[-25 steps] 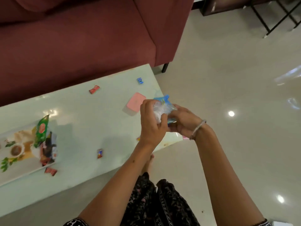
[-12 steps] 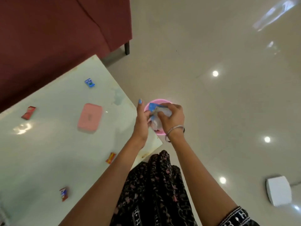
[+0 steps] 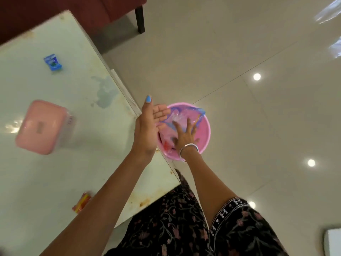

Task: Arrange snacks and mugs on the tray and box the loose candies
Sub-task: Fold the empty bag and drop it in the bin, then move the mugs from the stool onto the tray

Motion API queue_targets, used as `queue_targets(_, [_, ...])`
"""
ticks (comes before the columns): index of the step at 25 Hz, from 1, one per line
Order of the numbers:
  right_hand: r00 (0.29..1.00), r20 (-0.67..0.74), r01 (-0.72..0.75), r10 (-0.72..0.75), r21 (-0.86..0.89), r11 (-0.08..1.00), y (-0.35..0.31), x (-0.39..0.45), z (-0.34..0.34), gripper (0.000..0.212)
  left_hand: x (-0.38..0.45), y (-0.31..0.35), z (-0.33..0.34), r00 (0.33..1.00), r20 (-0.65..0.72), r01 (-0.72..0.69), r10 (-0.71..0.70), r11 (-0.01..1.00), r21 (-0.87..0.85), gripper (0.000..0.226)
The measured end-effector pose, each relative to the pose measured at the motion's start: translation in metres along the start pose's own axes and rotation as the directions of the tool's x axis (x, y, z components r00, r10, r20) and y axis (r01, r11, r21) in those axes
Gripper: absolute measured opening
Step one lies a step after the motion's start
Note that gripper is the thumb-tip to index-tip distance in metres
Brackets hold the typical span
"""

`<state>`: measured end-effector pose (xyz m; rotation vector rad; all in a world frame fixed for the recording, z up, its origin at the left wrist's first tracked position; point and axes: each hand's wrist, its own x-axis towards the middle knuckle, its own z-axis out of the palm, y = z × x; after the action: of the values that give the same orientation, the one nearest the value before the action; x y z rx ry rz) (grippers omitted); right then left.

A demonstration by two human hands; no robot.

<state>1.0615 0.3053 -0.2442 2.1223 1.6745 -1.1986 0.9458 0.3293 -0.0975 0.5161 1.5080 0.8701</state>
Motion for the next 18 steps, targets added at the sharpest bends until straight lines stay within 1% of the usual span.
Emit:
queue_targets(1, [0.988, 0.145, -0.032, 0.046, -0.096, 0.995, 0.007, 0.011, 0.008, 0.063, 0.006, -0.004, 0.000, 1.000, -0.006, -0.018, 0.018, 1.000, -0.012, 0.053])
queue_targets(2, [0.971, 0.230, -0.037, 0.069, -0.137, 0.990, 0.012, 0.019, 0.012, 0.064, 0.009, -0.007, -0.001, 1.000, -0.014, -0.028, 0.028, 0.999, -0.021, 0.052])
queue_targets(3, [0.967, 0.247, -0.032, 0.062, -0.123, 0.992, 0.014, 0.023, 0.009, 0.061, 0.009, -0.007, -0.002, 0.999, -0.018, -0.029, 0.029, 0.999, -0.022, 0.051])
queue_targets(6, [0.990, 0.142, 0.022, -0.020, -0.010, 1.000, 0.008, 0.014, -0.020, 0.049, -0.002, 0.000, -0.004, 0.999, -0.027, -0.032, 0.032, 0.999, -0.002, 0.046])
queue_targets(10, [0.999, -0.041, 0.022, -0.013, 0.245, 0.969, -0.026, -0.036, -0.085, 0.036, -0.036, 0.037, -0.015, 0.997, -0.066, -0.040, 0.039, 0.999, -0.011, 0.045])
queue_targets(12, [0.990, -0.140, 0.059, -0.015, 0.317, 0.946, -0.051, -0.069, -0.118, 0.034, -0.058, 0.060, -0.028, 0.989, -0.134, -0.060, 0.060, 0.998, -0.001, 0.042])
queue_targets(15, [0.963, -0.266, 0.151, -0.044, 0.395, 0.906, -0.093, -0.121, -0.158, 0.036, -0.093, 0.090, -0.055, 0.955, -0.285, -0.073, 0.078, 0.997, 0.027, 0.028])
queue_targets(18, [0.932, -0.338, 0.258, -0.134, 0.356, 0.898, -0.134, -0.175, -0.181, 0.037, -0.132, 0.115, -0.091, 0.911, -0.401, -0.089, 0.097, 0.995, 0.038, 0.032])
